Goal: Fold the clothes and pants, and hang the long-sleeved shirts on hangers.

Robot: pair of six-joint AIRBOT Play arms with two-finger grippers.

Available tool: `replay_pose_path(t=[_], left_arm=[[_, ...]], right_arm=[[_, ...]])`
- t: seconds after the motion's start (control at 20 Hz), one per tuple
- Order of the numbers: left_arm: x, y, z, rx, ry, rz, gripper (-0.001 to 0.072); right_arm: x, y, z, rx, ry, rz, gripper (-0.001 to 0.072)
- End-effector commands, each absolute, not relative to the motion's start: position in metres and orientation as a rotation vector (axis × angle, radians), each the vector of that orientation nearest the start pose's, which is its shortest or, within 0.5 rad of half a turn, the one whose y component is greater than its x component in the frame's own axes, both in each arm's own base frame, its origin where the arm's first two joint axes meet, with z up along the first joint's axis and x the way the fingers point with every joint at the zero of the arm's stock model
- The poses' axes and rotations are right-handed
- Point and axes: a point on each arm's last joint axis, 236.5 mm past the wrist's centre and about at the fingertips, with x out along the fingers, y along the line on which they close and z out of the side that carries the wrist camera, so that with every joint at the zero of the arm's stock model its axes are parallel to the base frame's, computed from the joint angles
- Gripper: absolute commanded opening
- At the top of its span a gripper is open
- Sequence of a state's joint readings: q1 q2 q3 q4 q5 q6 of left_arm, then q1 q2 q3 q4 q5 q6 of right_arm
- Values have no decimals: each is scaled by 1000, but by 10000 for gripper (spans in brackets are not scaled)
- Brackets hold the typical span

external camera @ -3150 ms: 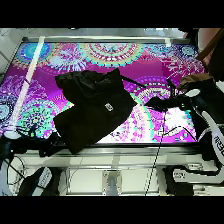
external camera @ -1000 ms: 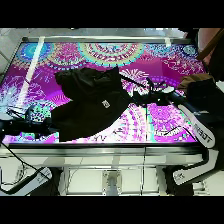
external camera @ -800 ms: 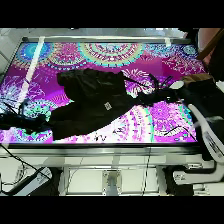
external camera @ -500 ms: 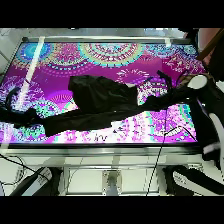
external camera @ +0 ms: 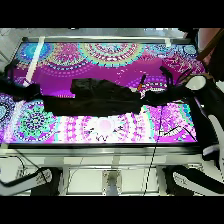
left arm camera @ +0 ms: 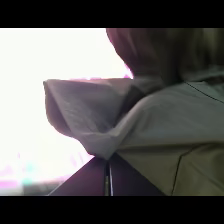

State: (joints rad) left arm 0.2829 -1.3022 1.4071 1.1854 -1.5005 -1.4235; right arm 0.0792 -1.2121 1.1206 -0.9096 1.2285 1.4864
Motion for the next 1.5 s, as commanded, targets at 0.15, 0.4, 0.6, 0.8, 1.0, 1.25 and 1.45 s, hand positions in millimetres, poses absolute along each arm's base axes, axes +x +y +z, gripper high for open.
replay_pose_path(t=[0.15,0.4,0.6,0.8,1.0,1.25,1.45], left_arm=[[505,1,35,-381,1188,-85,15],[571,-34,34,-497,990,-145,16],[595,-34,41,-499,881,-126,35],[601,-42,56,-569,835,-150,614],[595,-36,104,-496,747,-188,614],[565,-74,205,-273,559,-348,614],[542,-112,247,-220,491,-427,614]], right_arm=[[445,148,-10,602,1112,292,41],[506,129,-27,706,910,149,42],[547,115,4,703,679,77,513],[562,113,36,621,613,117,567],[533,77,26,491,832,160,566],[513,27,8,383,936,116,563],[543,12,34,391,772,66,553]])
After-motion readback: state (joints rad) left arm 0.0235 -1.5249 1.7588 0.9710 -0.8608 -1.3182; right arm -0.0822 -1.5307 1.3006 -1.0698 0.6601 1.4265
